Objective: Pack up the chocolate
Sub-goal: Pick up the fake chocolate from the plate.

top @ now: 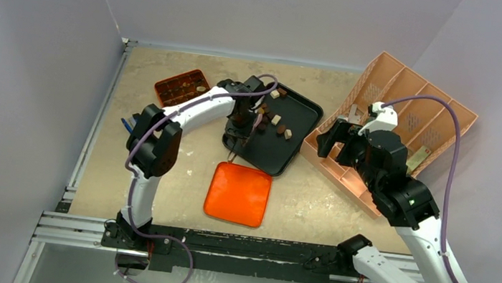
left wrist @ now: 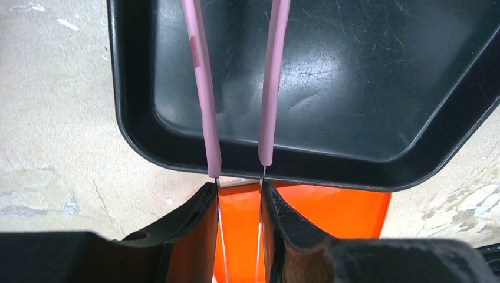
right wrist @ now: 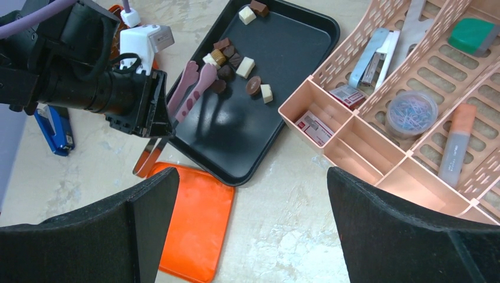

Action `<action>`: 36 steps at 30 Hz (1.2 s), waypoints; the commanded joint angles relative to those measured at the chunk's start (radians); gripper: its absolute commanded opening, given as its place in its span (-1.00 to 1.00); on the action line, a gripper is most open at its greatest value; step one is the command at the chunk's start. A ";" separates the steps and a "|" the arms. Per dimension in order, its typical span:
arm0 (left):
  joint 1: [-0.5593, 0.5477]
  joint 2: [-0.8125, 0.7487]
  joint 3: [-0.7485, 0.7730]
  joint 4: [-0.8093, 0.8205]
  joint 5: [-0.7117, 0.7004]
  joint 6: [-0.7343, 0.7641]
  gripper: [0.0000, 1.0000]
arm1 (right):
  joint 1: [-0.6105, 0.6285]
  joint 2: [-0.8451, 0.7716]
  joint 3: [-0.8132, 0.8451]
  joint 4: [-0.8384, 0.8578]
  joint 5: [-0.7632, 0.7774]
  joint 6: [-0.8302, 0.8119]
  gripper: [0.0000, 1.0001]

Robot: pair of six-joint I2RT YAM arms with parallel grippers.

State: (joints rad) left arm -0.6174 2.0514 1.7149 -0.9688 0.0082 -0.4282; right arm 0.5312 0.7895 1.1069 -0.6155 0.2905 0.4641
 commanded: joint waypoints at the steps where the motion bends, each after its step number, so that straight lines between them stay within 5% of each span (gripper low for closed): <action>1: -0.022 -0.099 0.024 -0.027 -0.035 -0.037 -0.44 | 0.005 -0.014 0.009 0.026 0.012 0.013 0.94; 19: -0.005 -0.224 0.036 -0.078 -0.122 -0.086 -0.53 | 0.004 -0.038 0.010 0.021 0.029 0.018 0.94; 36: 0.317 -0.289 0.002 -0.126 -0.156 -0.036 -0.58 | 0.004 -0.046 -0.004 0.024 0.006 0.017 0.94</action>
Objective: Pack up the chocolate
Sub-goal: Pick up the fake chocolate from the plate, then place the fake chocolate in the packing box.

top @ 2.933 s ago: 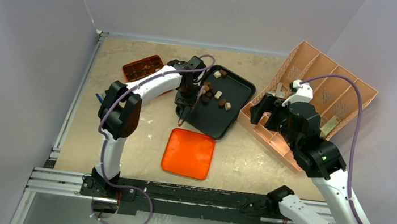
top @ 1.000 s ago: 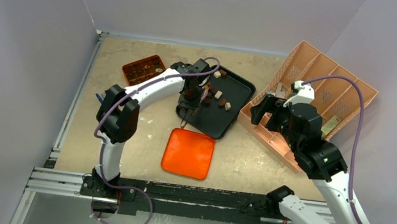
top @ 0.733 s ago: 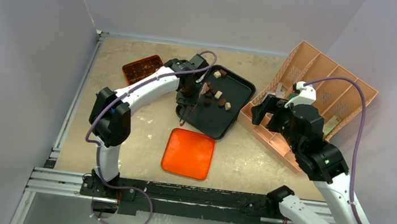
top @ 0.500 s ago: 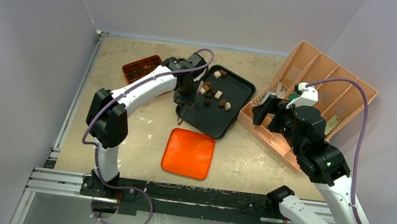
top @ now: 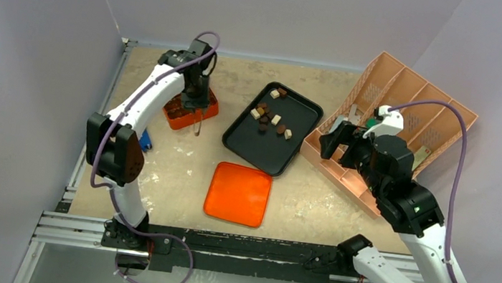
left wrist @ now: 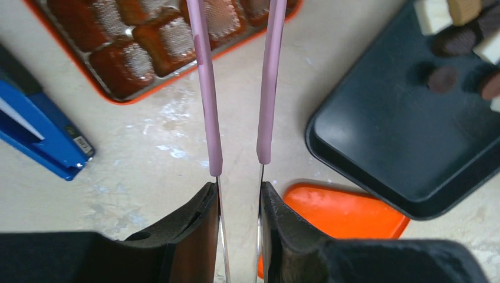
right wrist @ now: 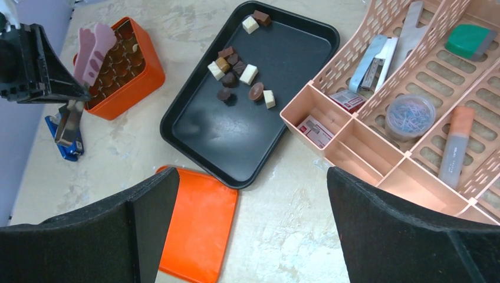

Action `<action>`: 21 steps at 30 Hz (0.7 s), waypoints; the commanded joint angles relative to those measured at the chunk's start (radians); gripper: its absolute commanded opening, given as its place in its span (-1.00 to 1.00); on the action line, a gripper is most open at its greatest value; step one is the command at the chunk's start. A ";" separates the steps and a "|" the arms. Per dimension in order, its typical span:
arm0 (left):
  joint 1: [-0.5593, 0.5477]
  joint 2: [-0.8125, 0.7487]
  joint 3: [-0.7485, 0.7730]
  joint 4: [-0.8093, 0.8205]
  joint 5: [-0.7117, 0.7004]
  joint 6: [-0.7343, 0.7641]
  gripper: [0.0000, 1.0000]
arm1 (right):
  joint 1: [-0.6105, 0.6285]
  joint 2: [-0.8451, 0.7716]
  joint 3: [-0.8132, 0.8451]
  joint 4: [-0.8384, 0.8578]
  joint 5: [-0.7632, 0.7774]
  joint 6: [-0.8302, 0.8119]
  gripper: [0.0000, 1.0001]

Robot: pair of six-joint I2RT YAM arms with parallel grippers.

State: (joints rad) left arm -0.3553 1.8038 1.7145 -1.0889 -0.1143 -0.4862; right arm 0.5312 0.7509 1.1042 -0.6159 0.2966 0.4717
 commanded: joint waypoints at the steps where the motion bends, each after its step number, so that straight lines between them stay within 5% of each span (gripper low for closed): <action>1: 0.075 -0.034 0.001 -0.001 -0.031 0.025 -0.58 | 0.004 -0.005 -0.001 0.024 -0.004 0.008 0.95; 21: 0.169 0.094 -0.041 0.129 -0.031 0.042 -0.54 | 0.004 0.033 0.008 0.024 0.024 -0.028 0.95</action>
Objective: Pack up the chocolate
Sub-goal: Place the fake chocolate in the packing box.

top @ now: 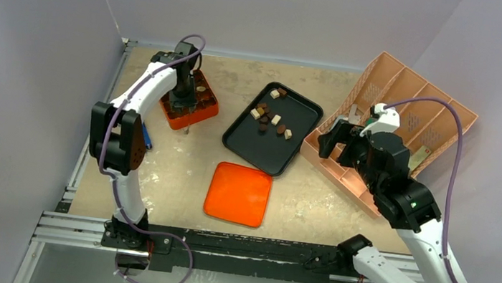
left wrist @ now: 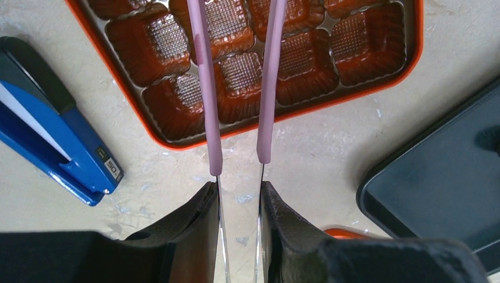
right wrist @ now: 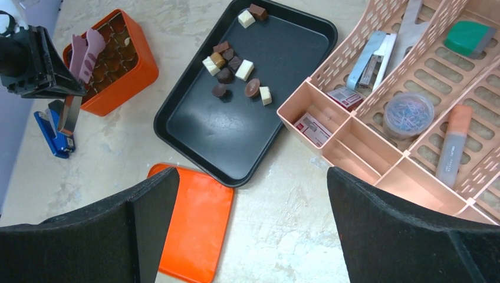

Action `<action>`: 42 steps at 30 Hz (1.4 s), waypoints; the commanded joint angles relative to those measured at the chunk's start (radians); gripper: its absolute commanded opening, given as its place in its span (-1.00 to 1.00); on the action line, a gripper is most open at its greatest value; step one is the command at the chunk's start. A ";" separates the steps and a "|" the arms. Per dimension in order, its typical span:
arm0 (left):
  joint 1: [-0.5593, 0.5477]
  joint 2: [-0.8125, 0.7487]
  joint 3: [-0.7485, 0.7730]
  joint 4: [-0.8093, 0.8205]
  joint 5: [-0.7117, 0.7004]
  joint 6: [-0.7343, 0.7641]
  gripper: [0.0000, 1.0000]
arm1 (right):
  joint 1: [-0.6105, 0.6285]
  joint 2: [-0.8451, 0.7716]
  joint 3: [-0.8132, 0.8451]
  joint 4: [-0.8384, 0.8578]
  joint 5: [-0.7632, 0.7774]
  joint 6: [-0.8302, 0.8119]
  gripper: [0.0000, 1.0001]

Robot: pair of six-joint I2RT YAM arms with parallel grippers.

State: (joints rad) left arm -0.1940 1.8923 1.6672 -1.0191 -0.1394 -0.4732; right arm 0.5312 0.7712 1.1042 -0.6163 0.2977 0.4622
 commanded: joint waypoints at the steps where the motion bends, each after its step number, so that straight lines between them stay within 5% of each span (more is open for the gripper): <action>1: 0.009 0.012 0.005 0.064 -0.004 0.033 -0.54 | 0.004 0.019 0.010 0.027 0.022 -0.020 0.95; 20: 0.019 -0.026 0.009 0.056 0.028 0.050 -0.22 | 0.004 0.052 0.031 0.033 0.003 -0.019 0.95; 30: 0.004 -0.111 0.009 0.027 0.087 0.086 -0.27 | 0.004 0.046 0.026 0.044 0.002 0.000 0.95; 42: -0.226 -0.117 0.065 -0.034 0.110 0.101 -0.28 | 0.004 0.028 0.025 0.035 0.009 0.007 0.95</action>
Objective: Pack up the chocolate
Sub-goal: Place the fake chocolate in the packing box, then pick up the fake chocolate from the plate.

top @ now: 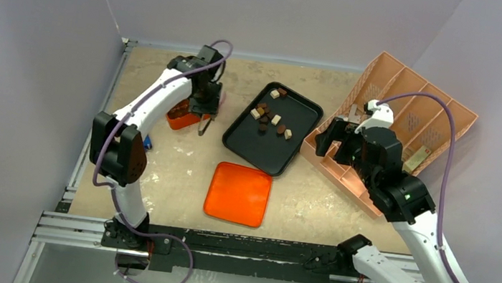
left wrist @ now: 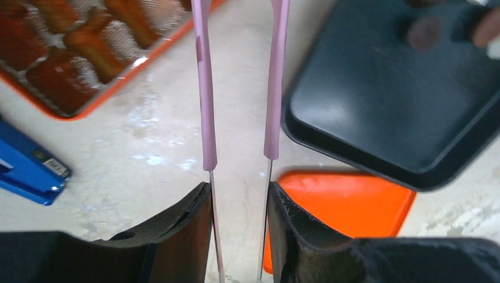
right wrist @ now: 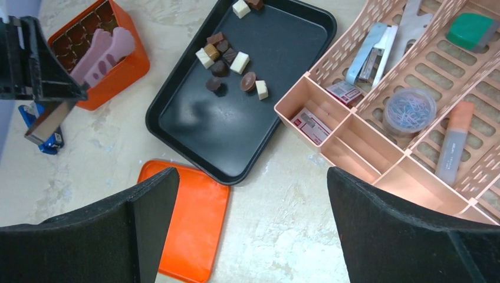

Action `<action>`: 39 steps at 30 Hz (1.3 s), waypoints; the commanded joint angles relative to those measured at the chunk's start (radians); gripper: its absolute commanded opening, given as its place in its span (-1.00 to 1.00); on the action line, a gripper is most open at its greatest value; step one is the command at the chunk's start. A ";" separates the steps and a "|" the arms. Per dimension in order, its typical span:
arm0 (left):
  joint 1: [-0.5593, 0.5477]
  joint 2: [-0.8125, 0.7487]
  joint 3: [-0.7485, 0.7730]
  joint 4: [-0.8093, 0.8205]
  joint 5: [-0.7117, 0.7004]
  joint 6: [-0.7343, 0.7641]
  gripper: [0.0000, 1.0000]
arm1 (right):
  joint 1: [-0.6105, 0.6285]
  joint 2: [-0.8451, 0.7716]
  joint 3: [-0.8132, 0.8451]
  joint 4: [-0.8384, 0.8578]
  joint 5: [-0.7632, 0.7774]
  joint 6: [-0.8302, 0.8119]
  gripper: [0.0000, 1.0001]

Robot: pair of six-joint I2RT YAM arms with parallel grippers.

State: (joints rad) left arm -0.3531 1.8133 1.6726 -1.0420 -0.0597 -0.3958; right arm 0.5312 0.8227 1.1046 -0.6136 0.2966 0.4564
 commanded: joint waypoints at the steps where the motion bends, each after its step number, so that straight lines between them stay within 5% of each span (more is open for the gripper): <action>1: -0.085 -0.036 0.064 -0.008 0.044 0.026 -0.28 | 0.004 -0.025 0.023 0.032 0.012 0.014 0.95; 15: -0.244 0.047 0.079 0.015 0.107 0.012 -0.28 | 0.004 -0.044 0.017 0.022 0.010 0.014 0.95; 39: -0.294 0.215 0.118 0.083 0.157 0.017 -0.29 | 0.004 -0.040 0.012 0.026 0.010 0.006 0.95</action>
State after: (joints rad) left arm -0.6418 2.0315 1.7489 -0.9878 0.0803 -0.3885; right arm 0.5312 0.7891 1.1046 -0.6155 0.2970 0.4599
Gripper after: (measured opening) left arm 0.362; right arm 0.975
